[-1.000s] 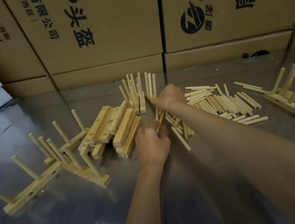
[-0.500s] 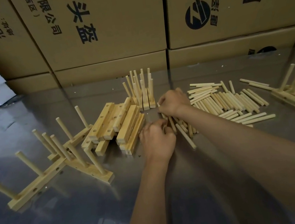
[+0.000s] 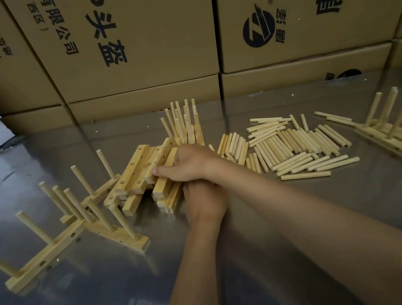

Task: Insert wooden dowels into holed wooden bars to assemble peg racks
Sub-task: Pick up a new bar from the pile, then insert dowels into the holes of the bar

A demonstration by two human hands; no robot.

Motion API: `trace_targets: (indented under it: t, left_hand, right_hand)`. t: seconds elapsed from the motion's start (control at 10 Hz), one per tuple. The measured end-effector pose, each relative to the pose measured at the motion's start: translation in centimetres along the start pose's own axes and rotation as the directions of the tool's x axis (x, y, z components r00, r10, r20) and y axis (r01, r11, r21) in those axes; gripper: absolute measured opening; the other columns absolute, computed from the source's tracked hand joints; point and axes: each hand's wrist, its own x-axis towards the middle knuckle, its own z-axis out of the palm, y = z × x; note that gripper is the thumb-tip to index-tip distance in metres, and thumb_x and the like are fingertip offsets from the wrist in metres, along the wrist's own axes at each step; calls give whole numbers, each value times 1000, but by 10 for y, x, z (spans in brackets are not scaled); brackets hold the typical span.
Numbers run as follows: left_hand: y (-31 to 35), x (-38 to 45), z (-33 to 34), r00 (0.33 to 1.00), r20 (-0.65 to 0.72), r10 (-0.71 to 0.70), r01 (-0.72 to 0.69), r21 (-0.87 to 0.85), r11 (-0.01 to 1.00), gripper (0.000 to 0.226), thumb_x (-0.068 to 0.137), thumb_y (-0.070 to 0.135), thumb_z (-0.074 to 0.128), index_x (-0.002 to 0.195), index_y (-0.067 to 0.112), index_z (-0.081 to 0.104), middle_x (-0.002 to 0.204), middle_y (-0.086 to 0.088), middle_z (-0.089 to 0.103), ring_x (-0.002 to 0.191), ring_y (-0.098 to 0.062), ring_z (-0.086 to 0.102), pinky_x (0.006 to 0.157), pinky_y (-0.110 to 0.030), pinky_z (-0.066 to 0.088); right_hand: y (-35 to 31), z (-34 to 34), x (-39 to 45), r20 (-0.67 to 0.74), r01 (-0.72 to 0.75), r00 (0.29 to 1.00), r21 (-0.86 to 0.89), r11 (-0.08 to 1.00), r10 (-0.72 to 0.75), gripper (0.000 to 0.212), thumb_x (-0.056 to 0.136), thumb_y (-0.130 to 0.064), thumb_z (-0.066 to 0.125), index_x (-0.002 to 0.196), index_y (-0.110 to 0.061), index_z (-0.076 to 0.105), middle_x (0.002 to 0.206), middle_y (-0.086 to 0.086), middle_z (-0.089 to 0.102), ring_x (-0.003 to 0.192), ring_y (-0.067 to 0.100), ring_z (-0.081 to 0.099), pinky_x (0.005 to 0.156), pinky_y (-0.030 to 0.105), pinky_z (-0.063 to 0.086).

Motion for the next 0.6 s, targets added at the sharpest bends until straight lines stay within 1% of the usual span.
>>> trace_targets:
  t: [0.1, 0.2, 0.3, 0.4, 0.5, 0.6]
  left_hand:
    - [-3, -2, 0, 998, -28, -48, 47, -52, 998, 39, 98, -4, 48, 136, -11, 48, 138, -29, 52, 127, -41, 50, 105, -47, 42]
    - [-1, -3, -2, 999, -17, -32, 31, -14, 999, 38, 98, -2, 48, 135, -10, 49, 136, -28, 53, 125, -40, 51, 103, -46, 43]
    - [0, -4, -2, 1000, 5, 24, -24, 28, 999, 41, 99, 5, 49, 139, -5, 47, 139, -25, 52, 127, -38, 51, 105, -46, 43]
    - [1, -5, -2, 989, 10, 149, -150, 86, 985, 41, 99, 25, 52, 136, 8, 54, 135, -16, 58, 125, -34, 54, 101, -48, 44]
    - [2, -6, -4, 982, -76, 172, -178, -76, 981, 16, 93, 17, 55, 98, 10, 68, 100, -13, 72, 99, -36, 65, 82, -44, 53]
    - [3, -5, -5, 986, -139, 95, -123, -208, 970, 26, 97, 13, 49, 105, 15, 73, 98, -6, 73, 95, -27, 65, 78, -36, 51]
  right_hand:
    - [-2, 5, 1, 118, -62, 992, 82, 995, 52, 68, 85, -72, 53, 123, -17, 63, 122, 2, 64, 112, 23, 59, 95, 36, 50]
    - [5, 5, 0, 114, -102, 990, 185, 977, 82, 56, 83, -61, 63, 114, -15, 67, 114, 1, 65, 107, 22, 60, 88, 31, 50]
    - [6, 4, -6, 69, -160, 987, 334, 929, 146, 39, 80, -55, 66, 100, -22, 67, 99, -3, 63, 100, 22, 61, 81, 30, 50]
    - [8, 2, -17, 10, -235, 960, 569, 788, 279, 52, 82, -58, 57, 116, -19, 66, 111, 3, 67, 103, 26, 63, 94, 40, 52]
    - [13, -13, -36, 51, -240, 945, 780, 579, 323, 45, 92, -50, 42, 106, -15, 67, 94, 3, 70, 86, 22, 64, 78, 34, 50]
    - [27, -30, -64, -24, -144, 954, 836, 530, 297, 38, 99, -34, 29, 86, -17, 61, 76, 1, 62, 65, 13, 54, 58, 26, 40]
